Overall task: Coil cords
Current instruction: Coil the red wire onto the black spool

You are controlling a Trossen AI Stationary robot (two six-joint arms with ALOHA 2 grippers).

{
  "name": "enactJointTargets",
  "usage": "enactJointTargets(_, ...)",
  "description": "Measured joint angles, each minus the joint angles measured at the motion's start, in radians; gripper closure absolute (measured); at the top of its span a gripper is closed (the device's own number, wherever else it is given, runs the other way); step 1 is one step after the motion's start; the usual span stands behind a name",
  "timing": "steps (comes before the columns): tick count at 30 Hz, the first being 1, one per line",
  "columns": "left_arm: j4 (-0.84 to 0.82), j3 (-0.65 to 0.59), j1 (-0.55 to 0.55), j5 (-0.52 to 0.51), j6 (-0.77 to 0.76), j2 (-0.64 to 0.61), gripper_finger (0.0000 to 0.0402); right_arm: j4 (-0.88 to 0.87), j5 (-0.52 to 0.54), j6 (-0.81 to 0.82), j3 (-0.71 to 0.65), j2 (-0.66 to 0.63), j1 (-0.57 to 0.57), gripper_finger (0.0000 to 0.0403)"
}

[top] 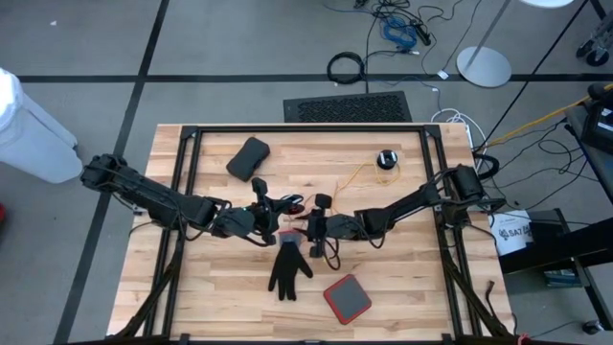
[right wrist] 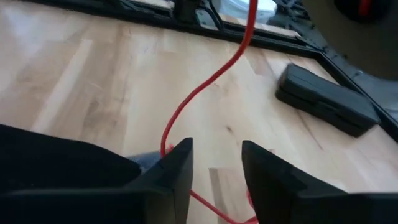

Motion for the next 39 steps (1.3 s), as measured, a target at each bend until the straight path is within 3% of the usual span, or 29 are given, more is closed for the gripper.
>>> enactJointTargets(13,0.0,0.001,0.0,0.0,-0.007,0.0,0.0402,-0.104,-0.01,-0.008,0.0,-0.096,0.04,0.03)
enactJointTargets(19,0.0,0.001,0.0,0.005,-0.026,0.0,0.0402,-0.1,-0.079,0.025,0.0,-0.035,0.037,0.03)
enactJointTargets(27,0.001,0.001,0.0,0.017,-0.035,0.0,0.0401,0.006,-0.007,-0.03,0.0,0.007,0.029,0.03)
enactJointTargets(39,0.002,0.001,0.0,0.03,-0.052,0.0,0.0402,0.042,-0.006,-0.022,0.0,0.034,0.008,0.03)
